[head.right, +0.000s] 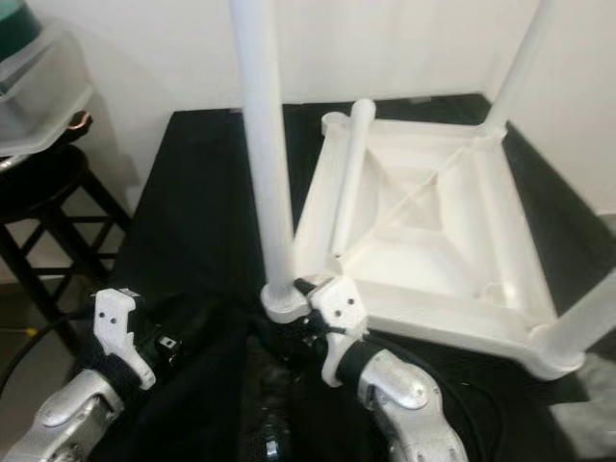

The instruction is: Building children table

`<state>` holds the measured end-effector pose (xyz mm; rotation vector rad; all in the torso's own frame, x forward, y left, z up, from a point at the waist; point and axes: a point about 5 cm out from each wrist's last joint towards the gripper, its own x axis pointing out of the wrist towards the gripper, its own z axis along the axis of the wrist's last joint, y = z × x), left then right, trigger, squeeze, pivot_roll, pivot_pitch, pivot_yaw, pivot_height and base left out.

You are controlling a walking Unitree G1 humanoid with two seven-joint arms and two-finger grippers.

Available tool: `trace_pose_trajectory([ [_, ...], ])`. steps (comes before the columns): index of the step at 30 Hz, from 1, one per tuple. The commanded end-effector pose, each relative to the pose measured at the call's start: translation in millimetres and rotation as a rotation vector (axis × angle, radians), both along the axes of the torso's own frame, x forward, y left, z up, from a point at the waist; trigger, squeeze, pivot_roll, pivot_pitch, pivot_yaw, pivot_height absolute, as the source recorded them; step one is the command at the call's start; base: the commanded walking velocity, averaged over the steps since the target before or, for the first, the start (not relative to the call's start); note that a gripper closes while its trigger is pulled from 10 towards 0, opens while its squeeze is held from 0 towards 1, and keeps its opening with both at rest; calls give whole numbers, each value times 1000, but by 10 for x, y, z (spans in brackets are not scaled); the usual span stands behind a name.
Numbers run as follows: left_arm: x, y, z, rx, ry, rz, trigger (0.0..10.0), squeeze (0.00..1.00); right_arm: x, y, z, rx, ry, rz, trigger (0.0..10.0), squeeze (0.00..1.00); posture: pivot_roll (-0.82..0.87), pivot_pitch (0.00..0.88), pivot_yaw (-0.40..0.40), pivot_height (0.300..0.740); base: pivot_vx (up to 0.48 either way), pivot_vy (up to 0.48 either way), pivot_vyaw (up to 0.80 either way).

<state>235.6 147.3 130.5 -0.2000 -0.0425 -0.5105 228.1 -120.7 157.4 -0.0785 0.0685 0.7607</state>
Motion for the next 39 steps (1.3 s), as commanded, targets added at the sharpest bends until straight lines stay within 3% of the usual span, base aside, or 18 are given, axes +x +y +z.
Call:
trace_pose_trajectory([
  [1,-8,-1,-27,9,20,3,10000,0,-24,33,-34,12,11,38,10000,0,7,134,53,740,0,-458,0],
  [16,-39,20,-67,7,46,-17,10000,0,-173,16,-83,72,69,265,10000,0,9,137,56,740,0,-458,0],
  [39,-97,-2,-118,0,63,-72,10000,0,-200,4,-117,100,109,337,10000,0,-1,129,45,740,0,-458,0],
])
